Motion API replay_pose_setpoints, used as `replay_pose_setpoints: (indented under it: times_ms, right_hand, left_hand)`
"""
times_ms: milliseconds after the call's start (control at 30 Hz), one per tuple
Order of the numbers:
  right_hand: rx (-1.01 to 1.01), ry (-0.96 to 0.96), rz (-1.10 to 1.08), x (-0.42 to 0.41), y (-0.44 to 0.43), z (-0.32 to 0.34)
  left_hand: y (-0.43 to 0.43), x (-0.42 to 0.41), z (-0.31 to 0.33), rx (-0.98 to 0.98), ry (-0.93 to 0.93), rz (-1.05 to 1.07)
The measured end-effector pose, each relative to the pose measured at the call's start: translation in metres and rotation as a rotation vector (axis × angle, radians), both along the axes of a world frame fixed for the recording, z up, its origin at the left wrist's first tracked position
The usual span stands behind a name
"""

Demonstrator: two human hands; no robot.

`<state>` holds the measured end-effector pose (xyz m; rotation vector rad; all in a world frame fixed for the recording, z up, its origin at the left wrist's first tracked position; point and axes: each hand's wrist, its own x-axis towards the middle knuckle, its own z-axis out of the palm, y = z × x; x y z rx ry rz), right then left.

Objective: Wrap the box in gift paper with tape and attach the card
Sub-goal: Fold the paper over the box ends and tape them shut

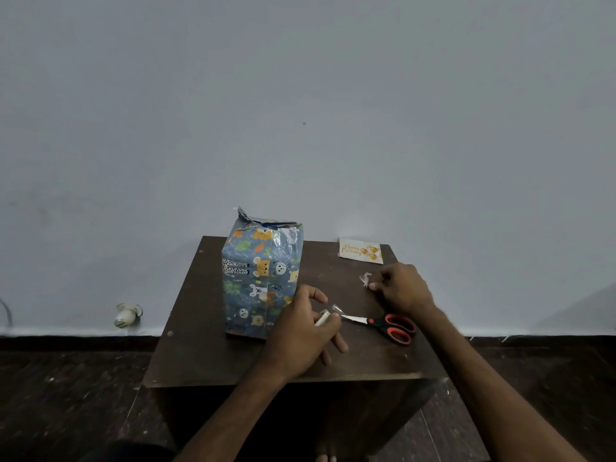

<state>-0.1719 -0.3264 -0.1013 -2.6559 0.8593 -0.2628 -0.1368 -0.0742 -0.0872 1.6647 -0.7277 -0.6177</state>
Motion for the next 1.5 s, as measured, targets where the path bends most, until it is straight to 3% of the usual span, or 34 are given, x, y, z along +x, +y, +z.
replay_pose_setpoints:
  times_ms: [100,233,300,367,767,933,1267,1400,1500]
  right_hand:
    - [0.091,-0.146,-0.010,-0.010,0.007,-0.003]
    - [0.380,-0.451,0.011,-0.036,0.047,0.011]
    - [0.676,-0.466,0.110,-0.047,0.079,0.026]
    - [0.833,-0.402,0.213,-0.057,0.101,0.035]
    - [0.785,-0.359,0.327,-0.064,0.099,0.022]
    - [0.874,-0.358,0.293,-0.065,0.096,0.020]
    - [0.967,-0.420,0.220,-0.064,0.100,0.018]
    - [1.033,-0.371,0.261,-0.066,0.091,0.020]
    - [0.944,-0.375,0.285,-0.072,0.080,0.025]
  left_hand:
    - [-0.001,0.000,-0.001,0.008,0.002,0.005]
    - [-0.002,0.000,-0.002,0.001,-0.011,0.020]
    - [-0.001,-0.001,-0.002,0.006,-0.014,0.032]
    - [-0.001,-0.002,0.000,0.033,-0.043,0.040]
    - [-0.002,-0.008,-0.006,0.096,-0.129,-0.037]
    - [0.001,-0.011,-0.006,0.076,-0.112,-0.112]
    - [-0.005,-0.015,-0.006,0.095,-0.239,0.066]
    - [-0.006,-0.015,-0.004,0.051,-0.164,0.088]
    - [-0.007,-0.018,-0.005,0.022,-0.118,0.074]
